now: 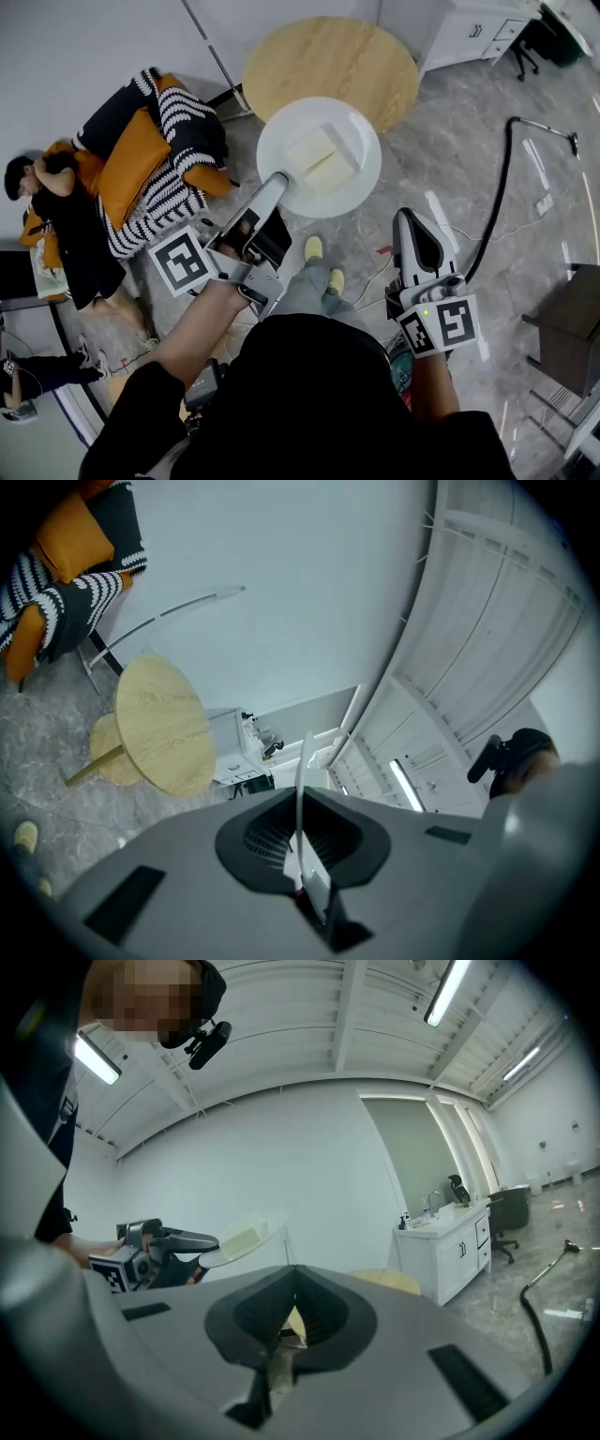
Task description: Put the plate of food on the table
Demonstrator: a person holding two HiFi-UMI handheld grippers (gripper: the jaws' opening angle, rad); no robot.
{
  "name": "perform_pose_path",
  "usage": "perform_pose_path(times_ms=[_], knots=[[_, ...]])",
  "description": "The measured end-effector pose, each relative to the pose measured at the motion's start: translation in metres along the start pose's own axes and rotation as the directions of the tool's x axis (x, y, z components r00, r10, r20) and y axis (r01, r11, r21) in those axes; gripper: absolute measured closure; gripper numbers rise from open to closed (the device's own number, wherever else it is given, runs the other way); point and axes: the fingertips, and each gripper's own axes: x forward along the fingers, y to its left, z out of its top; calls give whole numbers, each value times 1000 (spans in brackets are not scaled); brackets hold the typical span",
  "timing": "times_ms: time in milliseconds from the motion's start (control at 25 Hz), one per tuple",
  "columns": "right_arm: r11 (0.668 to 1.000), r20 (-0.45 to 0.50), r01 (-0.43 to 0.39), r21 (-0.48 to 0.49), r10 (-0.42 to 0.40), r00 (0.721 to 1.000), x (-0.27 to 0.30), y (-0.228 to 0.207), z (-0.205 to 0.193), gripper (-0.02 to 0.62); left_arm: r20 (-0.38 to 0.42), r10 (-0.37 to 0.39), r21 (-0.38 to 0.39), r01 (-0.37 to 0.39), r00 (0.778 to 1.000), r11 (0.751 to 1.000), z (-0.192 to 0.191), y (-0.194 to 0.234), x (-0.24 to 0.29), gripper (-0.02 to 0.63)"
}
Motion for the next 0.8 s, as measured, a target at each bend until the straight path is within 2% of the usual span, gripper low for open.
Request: perform_pose_path(times_ms=[320, 800], knots=[[999, -16, -14, -32, 14, 1000, 55, 6, 6, 589, 0, 19, 3, -19, 1000, 1000, 42, 25, 11, 589], [996, -8, 4, -85, -5, 1000, 137, 7, 26, 589, 16, -31, -4, 31, 999, 1000, 118, 48, 40, 590]])
